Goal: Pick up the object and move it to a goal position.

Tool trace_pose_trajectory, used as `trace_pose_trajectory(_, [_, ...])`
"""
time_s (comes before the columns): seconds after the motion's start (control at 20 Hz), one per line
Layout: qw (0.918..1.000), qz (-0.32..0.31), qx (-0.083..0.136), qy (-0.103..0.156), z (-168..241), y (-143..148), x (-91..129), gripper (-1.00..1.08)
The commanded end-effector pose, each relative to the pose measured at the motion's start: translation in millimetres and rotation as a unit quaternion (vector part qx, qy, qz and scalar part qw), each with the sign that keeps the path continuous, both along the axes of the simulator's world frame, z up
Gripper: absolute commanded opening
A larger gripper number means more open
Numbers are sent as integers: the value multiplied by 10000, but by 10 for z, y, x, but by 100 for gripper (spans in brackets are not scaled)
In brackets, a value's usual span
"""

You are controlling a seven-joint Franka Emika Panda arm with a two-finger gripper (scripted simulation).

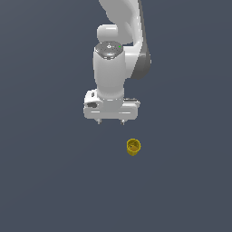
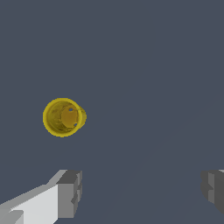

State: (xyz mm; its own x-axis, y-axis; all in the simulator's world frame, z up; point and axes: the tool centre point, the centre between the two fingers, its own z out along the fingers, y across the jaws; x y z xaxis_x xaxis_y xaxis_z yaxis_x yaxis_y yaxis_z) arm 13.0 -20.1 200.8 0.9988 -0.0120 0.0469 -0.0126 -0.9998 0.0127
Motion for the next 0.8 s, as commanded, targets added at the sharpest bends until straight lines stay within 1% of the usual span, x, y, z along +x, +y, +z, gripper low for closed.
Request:
trace_pose_trajectory(0.0, [10000,0,0,0,0,0,0,100])
trace_pose_trajectory(0.15, [10000,46,-23,6,-3,16,9,100])
trace_pose_trajectory(0.45, [9995,278,-136,33,-4,76,41,100])
trace_pose_trajectory(0.75, [9996,236,-125,35,-24,94,53,100])
